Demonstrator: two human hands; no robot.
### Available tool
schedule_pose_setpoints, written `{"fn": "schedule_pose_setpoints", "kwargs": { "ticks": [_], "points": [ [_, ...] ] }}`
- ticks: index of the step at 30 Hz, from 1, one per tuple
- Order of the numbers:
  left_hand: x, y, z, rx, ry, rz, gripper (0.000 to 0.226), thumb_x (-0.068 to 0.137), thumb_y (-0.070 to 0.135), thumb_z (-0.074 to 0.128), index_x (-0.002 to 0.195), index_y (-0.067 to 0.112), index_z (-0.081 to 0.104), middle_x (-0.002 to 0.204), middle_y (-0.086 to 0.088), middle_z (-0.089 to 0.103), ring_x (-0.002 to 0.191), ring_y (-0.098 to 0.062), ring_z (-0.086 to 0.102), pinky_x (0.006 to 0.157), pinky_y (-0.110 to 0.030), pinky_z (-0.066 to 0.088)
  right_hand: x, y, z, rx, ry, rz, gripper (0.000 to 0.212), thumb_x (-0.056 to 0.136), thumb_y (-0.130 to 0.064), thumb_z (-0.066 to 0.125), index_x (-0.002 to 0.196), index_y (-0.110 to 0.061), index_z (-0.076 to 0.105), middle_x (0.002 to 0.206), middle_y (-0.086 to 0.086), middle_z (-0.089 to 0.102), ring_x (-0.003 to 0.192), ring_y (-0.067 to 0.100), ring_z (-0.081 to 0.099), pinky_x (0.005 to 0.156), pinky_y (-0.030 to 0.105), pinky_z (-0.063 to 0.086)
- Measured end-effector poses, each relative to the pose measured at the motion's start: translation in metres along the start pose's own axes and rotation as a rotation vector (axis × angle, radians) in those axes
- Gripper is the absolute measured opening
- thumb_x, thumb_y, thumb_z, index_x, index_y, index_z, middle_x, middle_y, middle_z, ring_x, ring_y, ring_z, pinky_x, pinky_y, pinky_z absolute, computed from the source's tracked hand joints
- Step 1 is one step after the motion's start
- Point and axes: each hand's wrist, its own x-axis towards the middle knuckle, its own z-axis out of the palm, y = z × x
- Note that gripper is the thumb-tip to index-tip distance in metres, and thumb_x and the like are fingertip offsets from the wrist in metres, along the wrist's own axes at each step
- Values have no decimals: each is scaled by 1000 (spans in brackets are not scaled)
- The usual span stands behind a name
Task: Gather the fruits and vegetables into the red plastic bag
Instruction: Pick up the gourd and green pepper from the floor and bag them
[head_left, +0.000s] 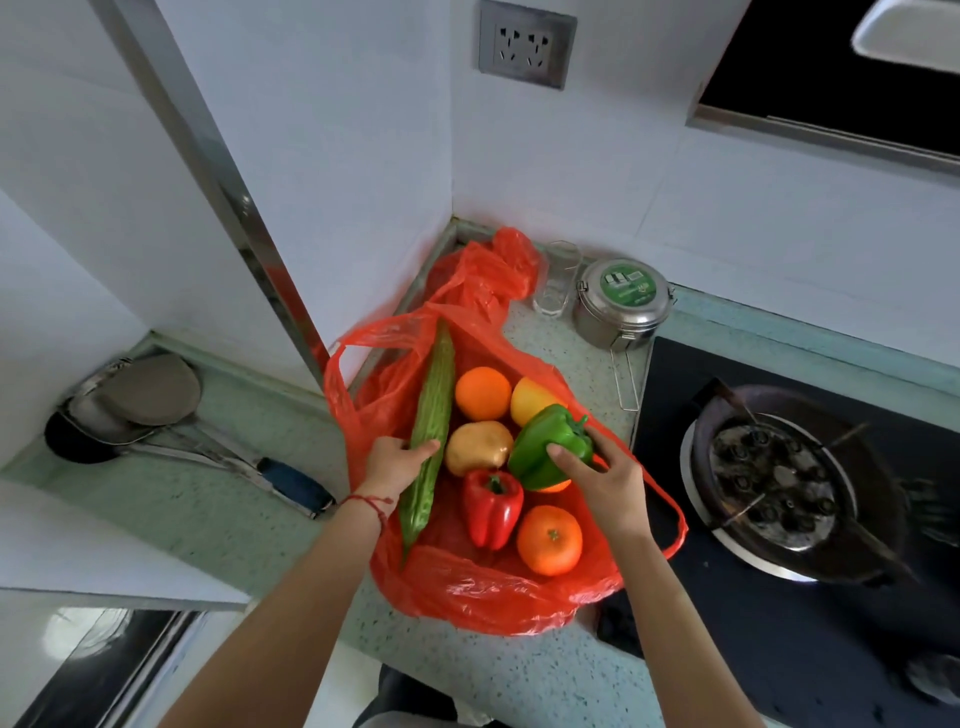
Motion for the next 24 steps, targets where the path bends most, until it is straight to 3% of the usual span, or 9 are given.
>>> {"fn": "schedule_pose_setpoints", "kwargs": {
  "ticks": [4,8,11,13,15,17,20,21,24],
  "points": [
    [0,-4,0,6,-19,-6,31,79,28,69,57,10,56,57,-4,55,63,-25,56,53,-28,36,5,-2,3,-24,-10,3,64,67,-38,78,124,-18,57,116,-2,64,108,13,59,91,29,47],
    [-2,-8,0,-21,-18,44,26,80,26,67,87,1,69,78,-14,67,78,-29,63,63,-28,39,6,-7,8,-75,-29,-13,69,64,-46,77,123,-17,57,114,-2,65,107,13,60,91,31,50],
    [-4,-11,-2,-48,-20,99,27,82,23,66,97,1,69,95,-17,70,91,-31,65,67,-29,43,6,-12,13,-87,-27,-21,70,68,-37,78,128,-13,52,121,0,61,114,15,54,94,29,44],
    [-7,-11,-3,-73,-6,97,38,82,22,65,112,-2,62,115,-19,65,108,-31,59,83,-35,45,7,-14,16,-103,-35,-21,76,68,-38,77,132,-12,48,131,4,56,122,19,50,100,31,41],
    [-13,-7,-7,-151,20,84,47,84,16,64,125,-3,51,130,-19,55,121,-28,51,97,-29,39,8,-18,20,-121,-50,-18,78,68,-39,77,134,-13,45,135,5,53,125,20,47,100,30,39],
    [-17,-4,-9,-241,34,101,46,84,12,62,126,-2,50,129,-16,55,121,-24,51,96,-25,37,10,-19,24,-150,-62,-10,79,69,-41,76,135,-13,44,135,6,52,124,20,47,98,29,39],
    [-22,-3,-14,-331,31,139,25,83,13,63,108,9,62,102,-1,60,96,-16,57,85,-28,42,10,-22,29,-221,-94,-17,78,72,-43,73,136,-12,41,131,7,55,108,14,52,89,24,39],
    [-23,-3,-14,-359,25,150,19,83,13,62,102,13,63,96,1,59,90,-15,56,83,-30,44,11,-21,31,-232,-94,-16,78,73,-43,72,137,-11,40,131,8,54,109,14,51,88,24,39],
    [-28,-3,-18,-395,1,128,31,85,13,60,115,4,60,105,-1,59,99,-15,56,95,-34,46,11,-18,37,-253,-75,-6,82,72,-50,70,138,-14,38,136,11,49,126,23,44,99,32,38]
  ]
}}
